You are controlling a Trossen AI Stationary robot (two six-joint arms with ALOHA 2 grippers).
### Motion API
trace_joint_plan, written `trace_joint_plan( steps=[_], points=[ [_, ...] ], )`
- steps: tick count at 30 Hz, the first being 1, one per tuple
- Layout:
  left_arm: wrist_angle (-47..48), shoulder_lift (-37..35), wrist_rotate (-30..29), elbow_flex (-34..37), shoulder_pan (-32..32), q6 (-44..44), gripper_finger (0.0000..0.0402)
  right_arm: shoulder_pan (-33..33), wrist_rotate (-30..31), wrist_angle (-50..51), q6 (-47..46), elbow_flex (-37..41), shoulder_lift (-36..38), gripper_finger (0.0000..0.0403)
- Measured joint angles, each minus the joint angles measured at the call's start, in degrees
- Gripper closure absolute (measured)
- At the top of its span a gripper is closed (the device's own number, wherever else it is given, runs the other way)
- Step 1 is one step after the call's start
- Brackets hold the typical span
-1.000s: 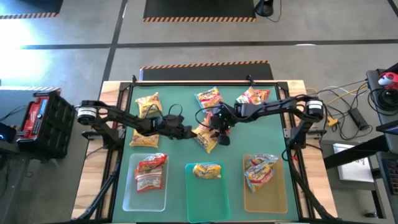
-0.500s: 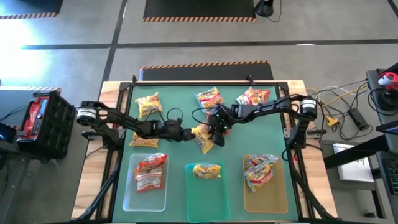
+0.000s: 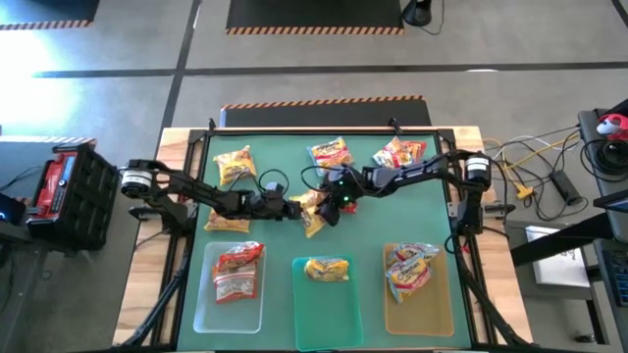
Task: Sort Maruchan noodles
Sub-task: Put the yellow noodle pack into green bin
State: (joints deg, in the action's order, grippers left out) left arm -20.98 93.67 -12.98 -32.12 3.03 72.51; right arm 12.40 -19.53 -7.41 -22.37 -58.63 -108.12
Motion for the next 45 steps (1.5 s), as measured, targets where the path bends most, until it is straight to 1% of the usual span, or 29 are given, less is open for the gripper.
trace_joint_plan(
  steps=[4,7,10,13,14,18,21,24,32,35,39,41,45],
  points=[
    [-0.05,0.0,-0.01,0.0,0.02,-0.22,0.0246,-0.02,0.9,-0.01,-0.04,0.0,0.0,0.0243],
    [-0.17,0.0,0.04,0.0,0.02,-0.44,0.0232,0.0,0.15,1.5,0.82,0.0,0.55,0.0243],
    [-0.19,0.0,0.41,0.0,0.02,-0.44,0.0211,0.4,-1.36,3.66,2.55,-0.06,3.83,0.0243],
    [-0.22,0.0,0.45,0.0,0.02,-0.44,0.019,0.9,-1.66,6.53,5.63,0.33,7.25,0.0243],
    [-0.19,0.0,0.55,0.0,0.02,-0.44,0.0184,1.03,-1.13,7.59,7.32,0.43,8.21,0.0243],
    [-0.19,0.0,2.11,0.0,0.02,-0.44,0.0161,1.45,4.58,11.69,17.28,0.2,10.02,0.0243],
    [-0.6,0.0,3.02,0.0,0.02,-0.39,0.0148,1.41,6.07,12.71,22.79,0.61,8.91,0.0243],
    [-1.17,0.0,3.12,0.0,0.02,0.08,0.0139,1.22,6.02,12.31,24.93,0.54,7.11,0.0243],
    [-1.34,0.0,3.01,-1.8,0.02,-0.11,0.0129,1.03,5.53,12.03,25.33,0.3,2.41,0.0243],
    [-1.17,0.24,1.76,-2.56,0.02,-0.69,0.0129,1.03,5.66,12.2,25.65,0.35,1.46,0.0243],
    [-0.94,2.45,2.0,-3.97,-0.37,-0.62,0.0129,0.98,5.86,12.37,25.63,0.37,0.82,0.0243],
    [-1.09,4.1,3.31,-4.79,-0.88,-0.44,0.0129,0.98,5.88,12.45,25.04,0.39,0.69,0.0243],
    [-1.49,7.56,3.47,-7.19,-1.25,-0.12,0.0129,0.9,5.99,12.51,24.75,0.43,0.04,0.0243]
  ],
)
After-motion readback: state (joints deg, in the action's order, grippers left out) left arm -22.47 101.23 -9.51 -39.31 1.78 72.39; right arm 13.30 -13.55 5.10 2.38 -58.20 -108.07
